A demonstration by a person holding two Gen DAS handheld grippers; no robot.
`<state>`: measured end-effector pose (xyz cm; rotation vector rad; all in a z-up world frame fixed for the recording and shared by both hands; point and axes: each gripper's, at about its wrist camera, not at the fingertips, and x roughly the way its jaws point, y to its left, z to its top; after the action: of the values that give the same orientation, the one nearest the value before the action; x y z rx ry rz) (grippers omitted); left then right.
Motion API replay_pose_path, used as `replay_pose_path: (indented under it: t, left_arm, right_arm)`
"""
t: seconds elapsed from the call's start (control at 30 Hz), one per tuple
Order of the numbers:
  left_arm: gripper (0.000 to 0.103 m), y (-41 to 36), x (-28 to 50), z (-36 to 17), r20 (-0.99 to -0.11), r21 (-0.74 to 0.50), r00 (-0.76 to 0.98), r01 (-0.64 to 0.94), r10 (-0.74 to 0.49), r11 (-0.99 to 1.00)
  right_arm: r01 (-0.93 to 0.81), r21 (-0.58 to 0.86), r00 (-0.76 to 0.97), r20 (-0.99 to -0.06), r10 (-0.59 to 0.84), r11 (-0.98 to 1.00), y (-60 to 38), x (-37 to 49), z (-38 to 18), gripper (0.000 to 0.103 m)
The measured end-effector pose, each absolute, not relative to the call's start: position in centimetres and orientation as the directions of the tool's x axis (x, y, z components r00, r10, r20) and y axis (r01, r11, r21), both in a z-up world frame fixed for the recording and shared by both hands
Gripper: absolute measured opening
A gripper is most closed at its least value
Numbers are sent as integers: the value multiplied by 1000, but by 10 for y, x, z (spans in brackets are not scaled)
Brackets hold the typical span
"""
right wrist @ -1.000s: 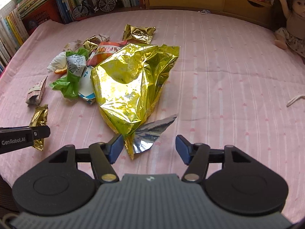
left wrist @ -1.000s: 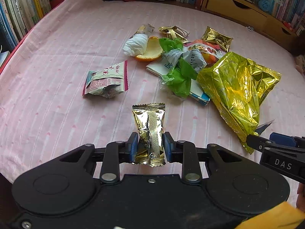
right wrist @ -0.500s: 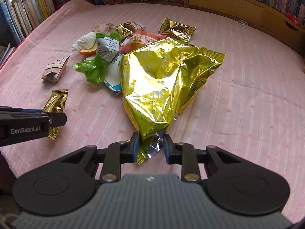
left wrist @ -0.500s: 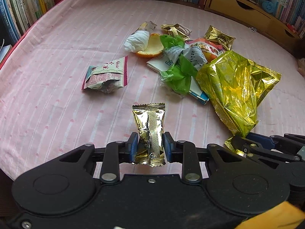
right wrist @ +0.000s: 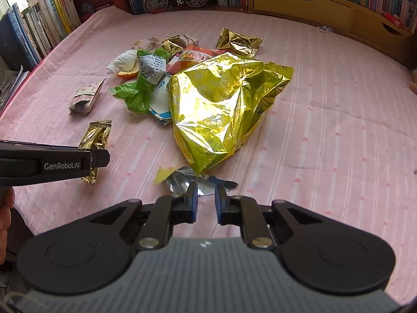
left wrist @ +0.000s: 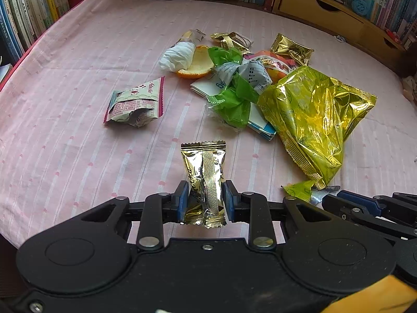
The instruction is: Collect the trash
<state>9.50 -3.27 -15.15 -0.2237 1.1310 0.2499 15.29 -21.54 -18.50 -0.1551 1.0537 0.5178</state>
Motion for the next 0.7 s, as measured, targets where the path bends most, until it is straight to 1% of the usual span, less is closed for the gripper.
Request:
replay_pose_path:
  t: [0.03,0.07,0.1,0.2,0.37,0.5,0.6,0.63,0.67,0.7]
  left_arm:
    - [27,-32,94,-151,-911,-50,404,-310,84,949]
    - [27,-32,93,-151,-910,-51,405,-313,85,949]
    - [27,-31,92,-150,-910,-51,406,-314,86,948]
    - [27,-28,90,-149,-908,-52,410,-319,89,946]
    - [27,-25,87,-148,-906,-52,413,-334,97,941]
    - [27,-23,84,-148,-906,-56,413,-346,98,937]
    - [27,-22,83,-149,-906,-60,411,-355,98,933]
    - [27,-21,82,-150,-907,-61,410,-358,98,932]
    - [27,-21,82,-150,-907,-62,410,-360,98,931]
    - [27,-20,82,-151,-907,-64,409,-362,97,930]
  right_arm:
    - [-486,113,397,-855,334,867,-215,151,-184,44]
    - [-493,106,410,-847,338,863,-213,148,-181,50]
    - [-507,99,417,-841,345,856,-211,147,-180,53]
    - [-576,43,442,-824,355,816,-200,139,-176,56]
    - [-692,-90,473,-806,356,717,-176,123,-177,57]
    - [-723,-187,494,-813,309,664,-160,120,-188,57]
    - [-728,-212,490,-826,279,652,-154,124,-196,57]
    - [-728,-209,483,-832,273,653,-152,126,-198,54]
    - [-727,-202,475,-838,268,656,-151,129,-200,44]
    - [-726,-195,467,-844,264,660,-150,132,-200,26]
